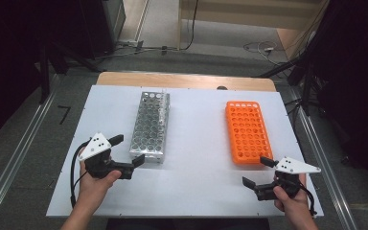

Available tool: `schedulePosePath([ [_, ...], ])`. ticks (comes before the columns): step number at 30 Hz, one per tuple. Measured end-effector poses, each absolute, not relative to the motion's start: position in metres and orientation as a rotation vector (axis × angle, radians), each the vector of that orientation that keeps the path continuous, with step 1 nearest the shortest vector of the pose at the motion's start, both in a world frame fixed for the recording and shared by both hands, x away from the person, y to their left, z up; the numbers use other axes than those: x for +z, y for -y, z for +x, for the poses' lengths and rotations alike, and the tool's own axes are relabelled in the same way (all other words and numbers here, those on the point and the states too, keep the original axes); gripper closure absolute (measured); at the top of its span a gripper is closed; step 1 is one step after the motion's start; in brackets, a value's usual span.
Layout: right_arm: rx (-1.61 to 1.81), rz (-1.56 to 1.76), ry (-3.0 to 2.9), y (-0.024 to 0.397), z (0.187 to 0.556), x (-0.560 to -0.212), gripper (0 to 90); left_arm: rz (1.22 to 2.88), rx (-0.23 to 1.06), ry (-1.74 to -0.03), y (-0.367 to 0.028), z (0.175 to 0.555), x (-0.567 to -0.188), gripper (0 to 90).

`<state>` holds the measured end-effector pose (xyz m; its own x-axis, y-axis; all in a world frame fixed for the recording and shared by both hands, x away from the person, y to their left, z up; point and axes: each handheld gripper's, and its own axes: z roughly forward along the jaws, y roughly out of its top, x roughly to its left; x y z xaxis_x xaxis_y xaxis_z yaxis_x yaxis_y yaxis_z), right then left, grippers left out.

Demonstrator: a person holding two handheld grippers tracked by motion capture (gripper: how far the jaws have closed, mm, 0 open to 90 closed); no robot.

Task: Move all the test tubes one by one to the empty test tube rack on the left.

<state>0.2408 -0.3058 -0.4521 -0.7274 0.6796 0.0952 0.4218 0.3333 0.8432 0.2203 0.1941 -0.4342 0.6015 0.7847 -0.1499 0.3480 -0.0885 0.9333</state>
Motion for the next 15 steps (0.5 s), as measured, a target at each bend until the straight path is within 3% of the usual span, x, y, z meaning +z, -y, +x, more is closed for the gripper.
schedulePosePath([
  [15, 1.322, 1.019, -2.275, 0.318, 0.242, -0.454, 0.0, 1.632, 0.523, -0.951, -0.237, 0.185, -0.448, 0.0],
])
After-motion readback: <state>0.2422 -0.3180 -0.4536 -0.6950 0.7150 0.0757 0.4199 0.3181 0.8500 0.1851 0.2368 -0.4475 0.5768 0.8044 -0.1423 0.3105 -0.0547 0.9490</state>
